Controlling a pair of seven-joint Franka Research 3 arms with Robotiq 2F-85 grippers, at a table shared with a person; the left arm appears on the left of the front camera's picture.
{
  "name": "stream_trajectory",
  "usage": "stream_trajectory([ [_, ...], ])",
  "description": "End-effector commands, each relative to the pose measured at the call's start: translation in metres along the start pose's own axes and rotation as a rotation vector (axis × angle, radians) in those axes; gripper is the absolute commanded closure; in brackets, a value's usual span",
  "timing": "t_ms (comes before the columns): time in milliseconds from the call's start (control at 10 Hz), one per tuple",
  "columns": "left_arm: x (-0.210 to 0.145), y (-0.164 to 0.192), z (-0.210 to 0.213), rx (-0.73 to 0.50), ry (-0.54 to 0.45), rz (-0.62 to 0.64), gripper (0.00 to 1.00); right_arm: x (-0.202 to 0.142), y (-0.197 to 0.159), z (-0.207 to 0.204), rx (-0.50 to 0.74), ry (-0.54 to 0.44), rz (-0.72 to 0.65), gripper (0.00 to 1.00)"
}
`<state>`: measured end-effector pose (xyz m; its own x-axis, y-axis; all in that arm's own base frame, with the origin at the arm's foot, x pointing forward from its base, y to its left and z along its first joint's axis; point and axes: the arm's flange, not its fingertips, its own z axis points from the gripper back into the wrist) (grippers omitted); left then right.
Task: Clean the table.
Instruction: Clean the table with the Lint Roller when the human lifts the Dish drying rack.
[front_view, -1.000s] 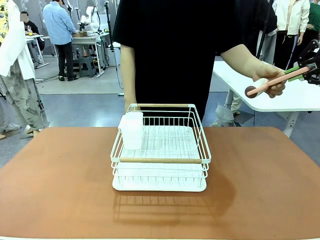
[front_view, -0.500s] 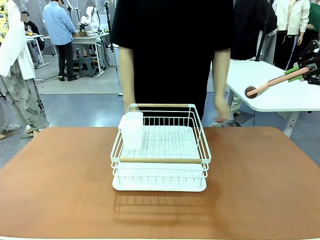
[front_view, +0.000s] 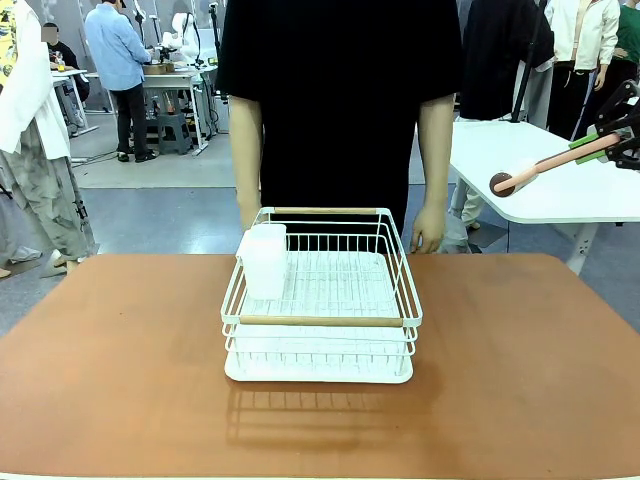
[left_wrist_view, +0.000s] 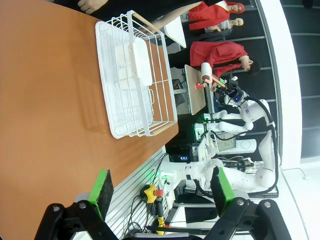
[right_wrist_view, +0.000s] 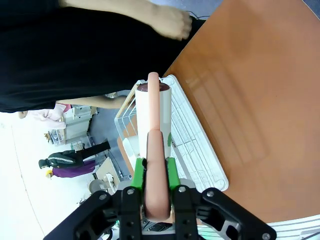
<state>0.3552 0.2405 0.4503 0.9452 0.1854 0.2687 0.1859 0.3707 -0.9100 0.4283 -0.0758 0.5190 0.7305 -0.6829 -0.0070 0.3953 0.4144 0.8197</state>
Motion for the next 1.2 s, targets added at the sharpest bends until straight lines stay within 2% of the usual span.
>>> stream_trajectory([
  [0,-0.0035,-0.0005,0.0021,-0.012,0.000,-0.006,0.00,0.0000,0.0012,0.0004,0.001,-0.001,0.002,1.00],
  [1100,-0.0035,-0.0005,0.0021,-0.012,0.000,-0.006,0.00,0.0000,0.0012,0.0004,0.001,-0.001,0.002,1.00],
])
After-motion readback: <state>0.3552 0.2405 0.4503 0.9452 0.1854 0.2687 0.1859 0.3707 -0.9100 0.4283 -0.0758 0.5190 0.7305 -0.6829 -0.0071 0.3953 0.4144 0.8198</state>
